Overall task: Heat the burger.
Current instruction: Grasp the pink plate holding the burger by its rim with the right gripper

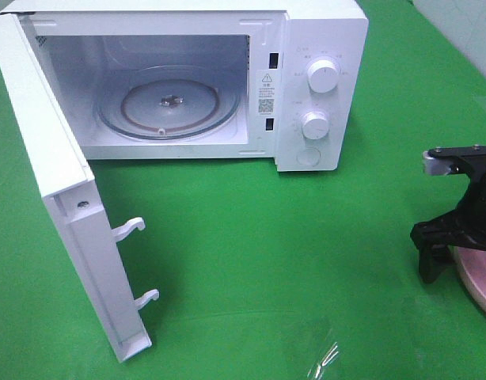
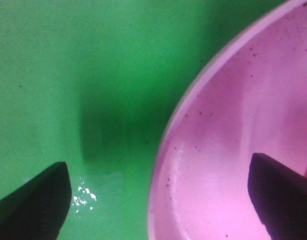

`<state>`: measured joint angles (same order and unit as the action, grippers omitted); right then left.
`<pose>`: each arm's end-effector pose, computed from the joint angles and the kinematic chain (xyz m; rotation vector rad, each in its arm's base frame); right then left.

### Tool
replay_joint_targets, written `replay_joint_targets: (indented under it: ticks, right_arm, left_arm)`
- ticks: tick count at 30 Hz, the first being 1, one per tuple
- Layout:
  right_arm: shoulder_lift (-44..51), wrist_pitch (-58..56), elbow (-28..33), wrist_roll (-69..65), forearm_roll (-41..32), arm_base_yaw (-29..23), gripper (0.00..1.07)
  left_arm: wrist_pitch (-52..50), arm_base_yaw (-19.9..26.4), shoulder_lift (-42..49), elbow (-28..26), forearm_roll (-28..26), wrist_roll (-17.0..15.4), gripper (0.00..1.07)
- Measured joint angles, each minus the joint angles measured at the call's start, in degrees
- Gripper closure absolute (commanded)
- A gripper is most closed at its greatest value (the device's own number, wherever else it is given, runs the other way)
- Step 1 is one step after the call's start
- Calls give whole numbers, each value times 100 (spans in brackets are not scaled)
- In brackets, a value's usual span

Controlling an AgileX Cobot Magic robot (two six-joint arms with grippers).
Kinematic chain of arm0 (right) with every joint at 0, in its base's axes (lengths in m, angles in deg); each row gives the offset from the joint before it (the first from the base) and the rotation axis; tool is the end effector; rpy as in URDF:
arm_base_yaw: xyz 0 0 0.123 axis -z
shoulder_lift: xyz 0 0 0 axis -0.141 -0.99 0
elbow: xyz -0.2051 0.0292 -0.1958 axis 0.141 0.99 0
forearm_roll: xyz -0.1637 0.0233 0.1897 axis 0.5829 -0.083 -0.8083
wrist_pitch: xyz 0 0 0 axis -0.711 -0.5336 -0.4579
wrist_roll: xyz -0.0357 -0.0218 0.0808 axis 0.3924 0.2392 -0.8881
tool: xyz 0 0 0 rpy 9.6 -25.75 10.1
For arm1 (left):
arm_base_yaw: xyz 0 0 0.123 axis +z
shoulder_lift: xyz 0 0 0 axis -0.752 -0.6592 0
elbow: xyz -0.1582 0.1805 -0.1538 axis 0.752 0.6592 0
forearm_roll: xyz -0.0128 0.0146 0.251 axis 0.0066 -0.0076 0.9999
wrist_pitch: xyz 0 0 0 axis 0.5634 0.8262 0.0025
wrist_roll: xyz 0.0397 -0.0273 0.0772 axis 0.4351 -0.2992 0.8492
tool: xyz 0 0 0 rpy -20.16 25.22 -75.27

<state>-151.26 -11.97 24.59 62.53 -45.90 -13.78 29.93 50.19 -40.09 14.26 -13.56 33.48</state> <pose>0.2752 0.0227 0.1267 -0.1664 3.0243 -0.0691 -0.0085 0.0011 0.2817 -0.0791 2.0259 0.0018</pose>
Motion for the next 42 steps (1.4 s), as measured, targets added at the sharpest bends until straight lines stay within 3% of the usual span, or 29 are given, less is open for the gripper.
replay_joint_targets:
  ticks: [11,15,18,20,21,22,23,24,25,26,42]
  right_arm:
    - [-407,172,0,-172,115,0,26]
    - [-447,160,-23,-178,178,0,47]
    - [-447,166,-23,-178,201,6,52]
    - [-447,166,-23,-218,235,11,75]
    - [-447,166,-23,-218,235,11,75]
    - [-447,166,-23,-229,275,11,87]
    - [-447,166,-23,-229,275,11,87]
    - [-447,160,-29,-264,304,11,98]
    - [-447,160,-29,-264,304,11,98]
    - [-424,120,-46,-281,286,6,107]
    - [-378,-80,-63,-871,699,-80,107]
  left_arm:
    - [0,0,0,0,0,0,10]
    - [0,0,0,0,0,0,10]
    - [0,0,0,0,0,0,10]
    - [0,0,0,0,0,0,10]
    - [0,0,0,0,0,0,10]
    - [0,0,0,0,0,0,10]
    - [0,0,0,0,0,0,10]
    - [0,0,0,0,0,0,10]
    - [0,0,0,0,0,0,10]
    - [0,0,0,0,0,0,10]
    - [0,0,0,0,0,0,10]
